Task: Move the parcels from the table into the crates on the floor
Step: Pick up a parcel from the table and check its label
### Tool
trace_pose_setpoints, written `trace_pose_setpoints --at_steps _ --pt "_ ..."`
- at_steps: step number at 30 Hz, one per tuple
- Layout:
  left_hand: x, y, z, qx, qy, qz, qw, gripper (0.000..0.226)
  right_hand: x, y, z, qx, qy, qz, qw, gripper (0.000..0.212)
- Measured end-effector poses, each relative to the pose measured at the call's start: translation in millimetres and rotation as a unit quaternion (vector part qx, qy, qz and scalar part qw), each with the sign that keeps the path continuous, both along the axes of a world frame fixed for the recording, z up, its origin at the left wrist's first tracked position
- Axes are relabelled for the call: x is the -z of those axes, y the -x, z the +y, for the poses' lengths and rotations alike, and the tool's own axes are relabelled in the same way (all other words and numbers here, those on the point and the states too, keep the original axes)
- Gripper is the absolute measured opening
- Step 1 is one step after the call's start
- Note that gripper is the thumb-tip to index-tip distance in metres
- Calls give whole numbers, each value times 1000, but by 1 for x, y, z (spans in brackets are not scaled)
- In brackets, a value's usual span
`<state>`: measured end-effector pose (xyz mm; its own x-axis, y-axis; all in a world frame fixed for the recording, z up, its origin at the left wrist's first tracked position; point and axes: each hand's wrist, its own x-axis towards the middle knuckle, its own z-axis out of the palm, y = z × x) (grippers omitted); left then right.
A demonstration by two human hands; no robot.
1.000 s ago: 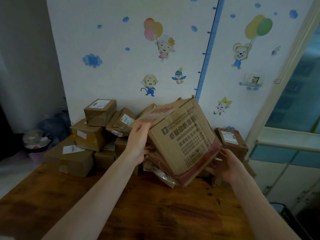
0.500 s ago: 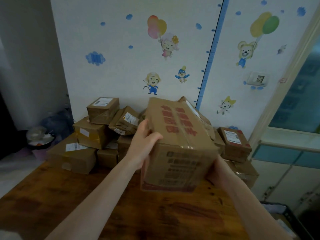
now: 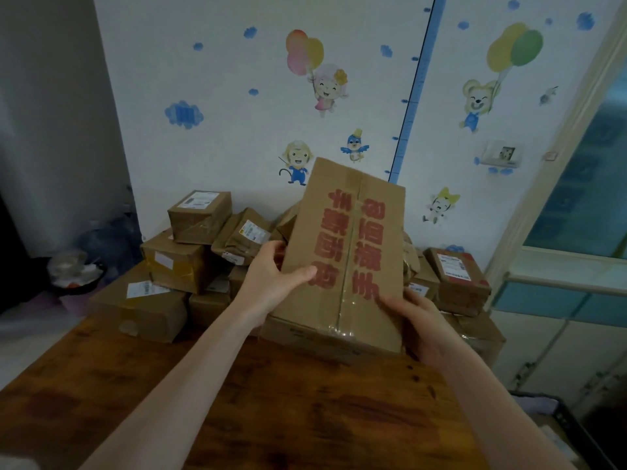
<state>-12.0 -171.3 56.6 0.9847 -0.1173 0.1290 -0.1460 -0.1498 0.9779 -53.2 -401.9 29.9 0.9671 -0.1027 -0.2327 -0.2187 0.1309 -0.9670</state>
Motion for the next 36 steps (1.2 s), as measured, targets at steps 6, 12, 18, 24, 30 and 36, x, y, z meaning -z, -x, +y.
trace_pose_setpoints --at_steps 6,12,18,24,30,36 --pt "4 1 -2 1 -19 -9 1000 45 4 -2 10 21 34 -19 999 46" --pt "18 -1 0 -10 -26 5 1000 64 -8 -1 9 18 46 -61 997 22" --pt "18 -3 -2 -1 -35 -17 999 65 -4 -1 16 29 96 -99 990 38" --pt "20 -4 -12 -17 -19 9 1000 66 -9 -5 19 68 107 -123 984 39" --pt "20 -7 -16 -18 -26 -1 999 65 -14 -2 14 64 93 -140 984 30" --pt "12 -4 -22 -10 -10 -79 997 64 -18 -2 12 71 113 -166 977 37"
